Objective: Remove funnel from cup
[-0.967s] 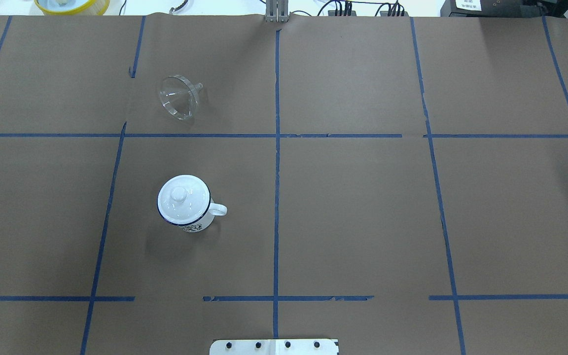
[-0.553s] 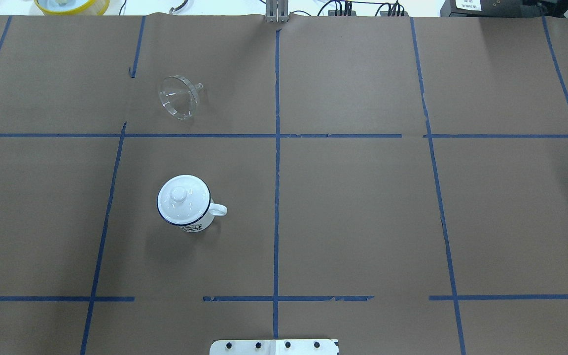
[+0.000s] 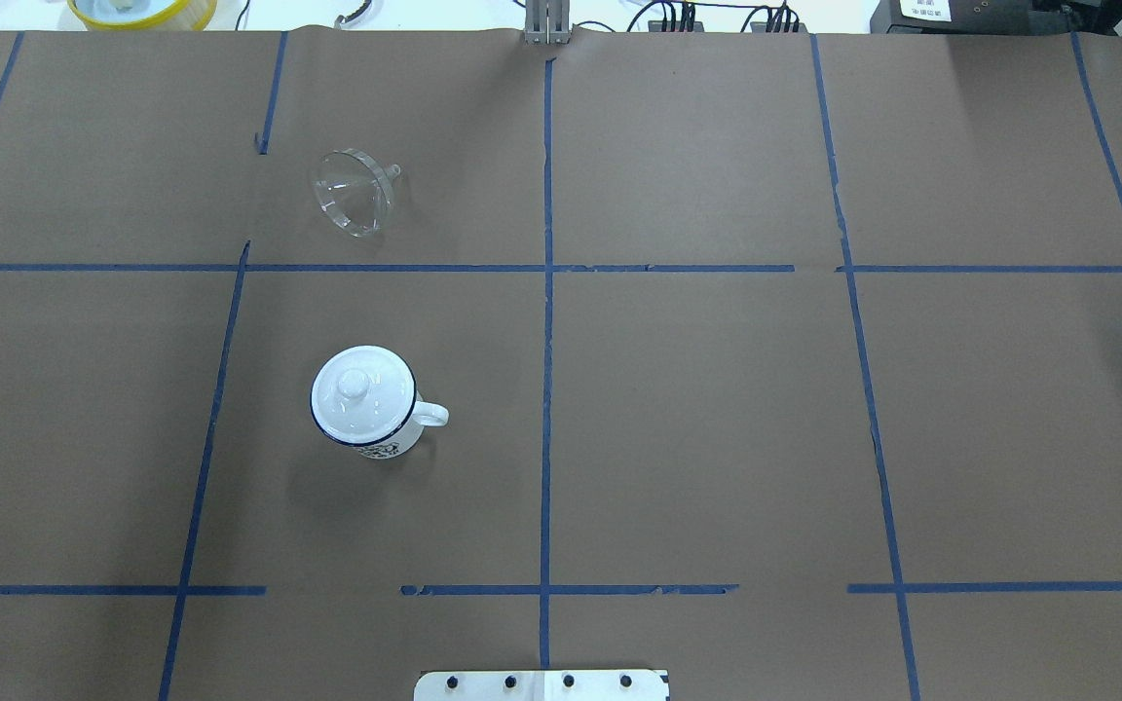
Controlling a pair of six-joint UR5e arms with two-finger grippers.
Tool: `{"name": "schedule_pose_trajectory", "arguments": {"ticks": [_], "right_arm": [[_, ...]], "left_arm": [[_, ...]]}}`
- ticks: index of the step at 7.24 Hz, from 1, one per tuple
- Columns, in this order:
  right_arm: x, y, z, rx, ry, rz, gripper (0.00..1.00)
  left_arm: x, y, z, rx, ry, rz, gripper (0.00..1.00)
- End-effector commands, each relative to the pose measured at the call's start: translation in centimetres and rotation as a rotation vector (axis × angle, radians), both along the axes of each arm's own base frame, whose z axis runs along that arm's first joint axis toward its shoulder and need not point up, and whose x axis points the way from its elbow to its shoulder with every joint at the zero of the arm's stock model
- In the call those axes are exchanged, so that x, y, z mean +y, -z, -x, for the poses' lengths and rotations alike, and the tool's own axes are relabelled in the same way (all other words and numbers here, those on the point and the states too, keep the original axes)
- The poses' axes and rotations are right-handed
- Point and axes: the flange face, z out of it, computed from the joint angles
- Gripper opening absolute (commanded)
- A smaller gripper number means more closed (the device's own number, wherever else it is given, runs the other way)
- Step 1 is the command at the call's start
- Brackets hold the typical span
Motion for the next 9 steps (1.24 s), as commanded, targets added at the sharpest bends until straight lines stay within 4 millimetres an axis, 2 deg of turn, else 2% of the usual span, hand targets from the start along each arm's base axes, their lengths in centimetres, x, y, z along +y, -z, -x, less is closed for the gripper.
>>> {"name": "schedule_pose_trajectory", "arguments": {"ticks": [1, 6, 8, 9], "right_arm": [[0.0, 0.0, 0.0, -0.001, 0.0, 0.0, 1.0], [0.0, 0.0, 0.0, -0.001, 0.0, 0.0, 1.0], [0.0, 0.0, 0.0, -0.001, 0.0, 0.0, 1.0], [0.0, 0.0, 0.0, 0.001, 0.0, 0.0, 1.0]], "left_arm": [[-1.0, -0.1, -3.3, 0.007, -0.064, 0.013, 1.0], [-1.5, 1.0, -3.7, 0.003, -0.082, -0.058, 1.0], [-1.5, 0.4, -3.8, 0.005, -0.08, -0.045, 1.0], [-1.5, 1.2, -3.8, 0.004, -0.079, -0.064, 1.0]]}}
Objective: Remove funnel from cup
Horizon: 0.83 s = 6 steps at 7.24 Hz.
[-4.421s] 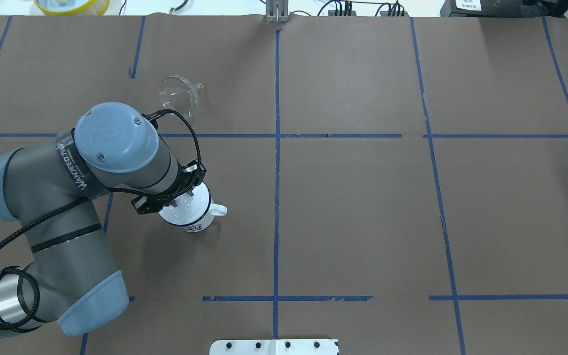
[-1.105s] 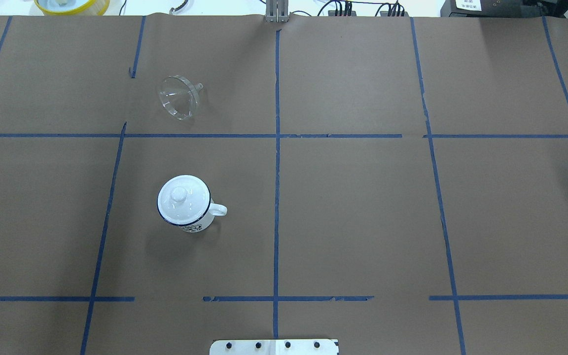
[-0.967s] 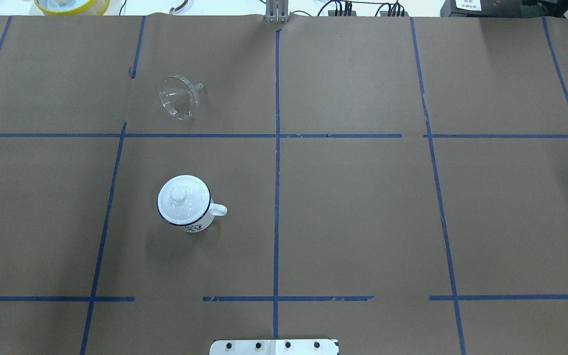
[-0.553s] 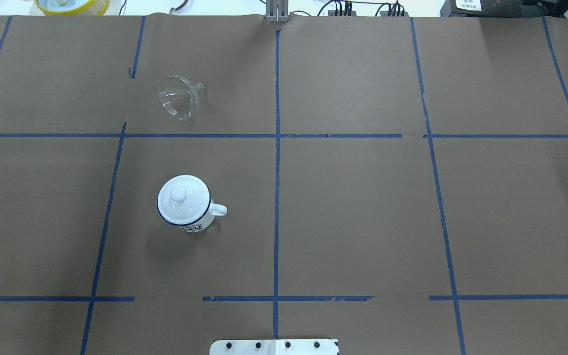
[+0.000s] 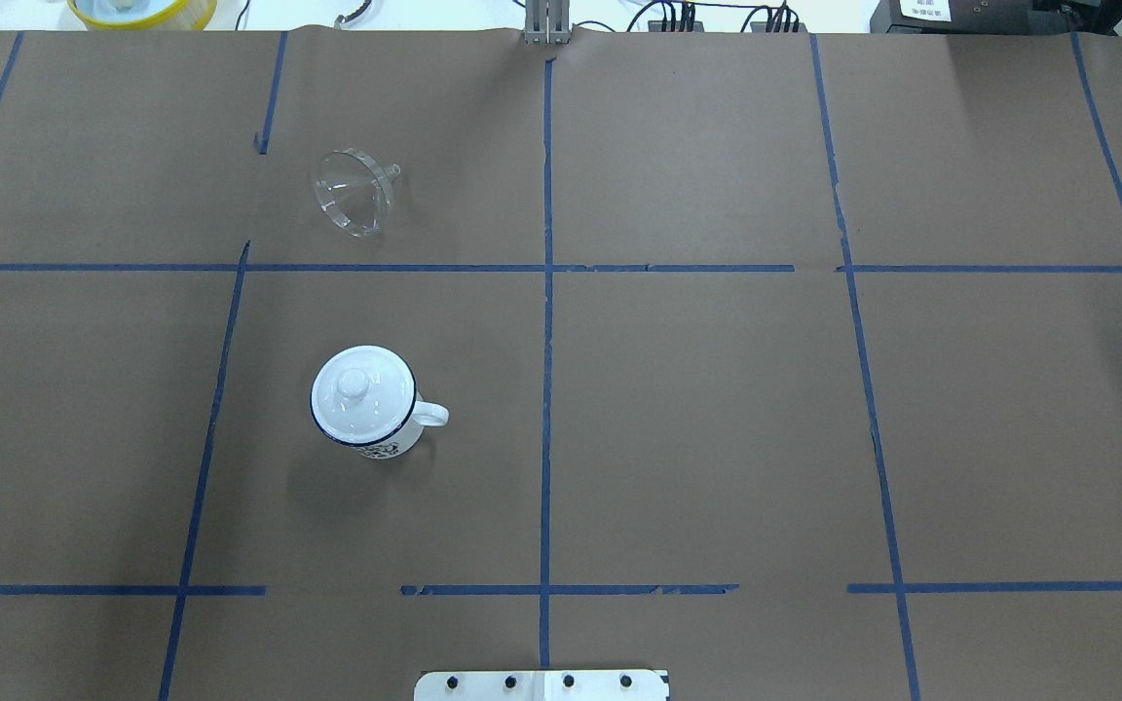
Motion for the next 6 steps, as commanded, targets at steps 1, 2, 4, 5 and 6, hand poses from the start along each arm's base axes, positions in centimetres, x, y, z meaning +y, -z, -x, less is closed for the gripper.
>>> {"name": "schedule_pose_trajectory", "arguments": {"ticks": [1, 2, 4, 5, 6], "right_arm": [[0.0, 0.0, 0.0, 0.0, 0.0, 0.0, 1.0], [0.0, 0.0, 0.0, 0.0, 0.0, 0.0, 1.0], [0.0, -0.01, -0.01, 0.001, 0.0, 0.0, 1.0], [0.0, -0.01, -0.01, 0.001, 0.0, 0.0, 1.0], [0.0, 0.0, 0.0, 0.0, 0.0, 0.0, 1.0]], "left_arm": [[-0.34, 0.3, -0.01, -0.003, 0.004, -0.042, 1.0], [-0.35, -0.34, -0.01, -0.003, 0.003, -0.05, 1.0], [-0.75, -0.16, 0.01, -0.003, 0.0, -0.059, 1.0], [-0.95, -0.05, 0.03, -0.003, -0.001, -0.062, 1.0], [-0.96, 0.03, 0.03, -0.003, -0.001, -0.063, 1.0]]}}
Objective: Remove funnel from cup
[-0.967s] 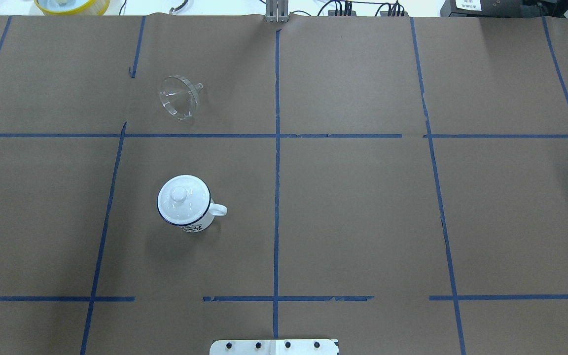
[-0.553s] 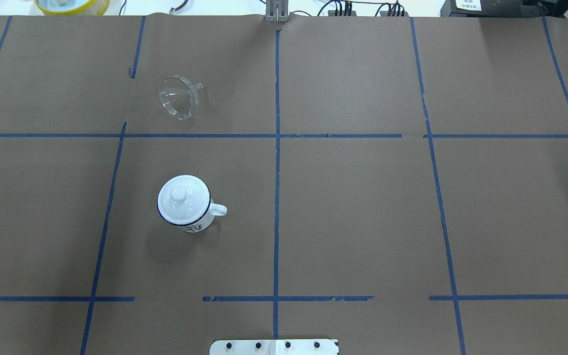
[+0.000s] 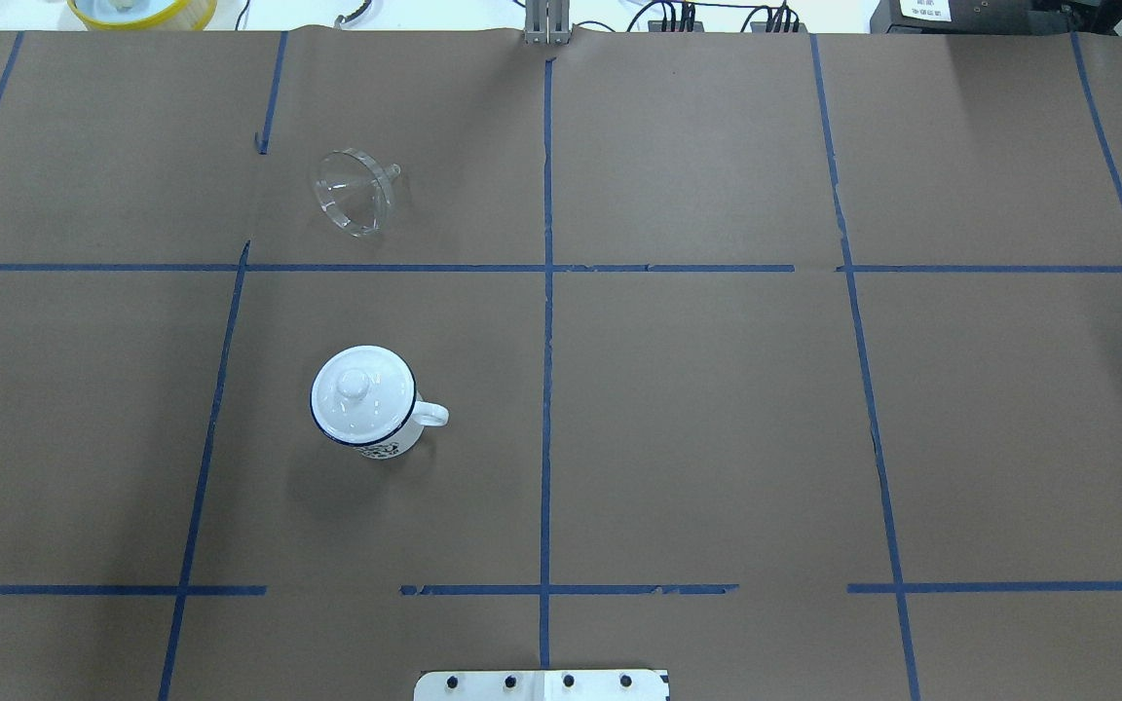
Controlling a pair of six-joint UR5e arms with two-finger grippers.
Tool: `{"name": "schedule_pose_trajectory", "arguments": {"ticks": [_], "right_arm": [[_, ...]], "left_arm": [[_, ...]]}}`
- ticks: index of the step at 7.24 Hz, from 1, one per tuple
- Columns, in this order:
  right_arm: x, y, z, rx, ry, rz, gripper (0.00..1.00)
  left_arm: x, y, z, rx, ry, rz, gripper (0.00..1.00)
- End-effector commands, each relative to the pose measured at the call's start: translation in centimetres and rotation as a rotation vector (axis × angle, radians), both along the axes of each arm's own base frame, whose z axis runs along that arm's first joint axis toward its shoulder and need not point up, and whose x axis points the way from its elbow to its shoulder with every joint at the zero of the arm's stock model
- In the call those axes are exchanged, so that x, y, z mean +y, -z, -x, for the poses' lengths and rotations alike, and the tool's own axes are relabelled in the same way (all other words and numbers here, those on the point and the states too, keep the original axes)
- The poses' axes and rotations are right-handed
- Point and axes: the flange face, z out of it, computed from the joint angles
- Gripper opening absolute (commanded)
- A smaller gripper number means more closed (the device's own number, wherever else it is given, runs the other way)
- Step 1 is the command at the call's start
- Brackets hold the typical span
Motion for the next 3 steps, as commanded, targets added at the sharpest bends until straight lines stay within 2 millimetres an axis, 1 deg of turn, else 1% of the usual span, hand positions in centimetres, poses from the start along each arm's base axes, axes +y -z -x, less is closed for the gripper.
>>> {"name": "schedule_pose_trajectory", "arguments": {"ticks": [1, 3], "right_arm": [[0.0, 0.01, 0.01, -0.001, 0.0, 0.0, 1.0], [0.0, 0.01, 0.01, -0.001, 0.0, 0.0, 1.0]], "left_arm": [[-0.26, 0.18, -0.05, -0.001, -0.003, -0.006, 1.0], [-0.26, 0.07, -0.12, 0.0, -0.004, -0.001, 1.0]]}}
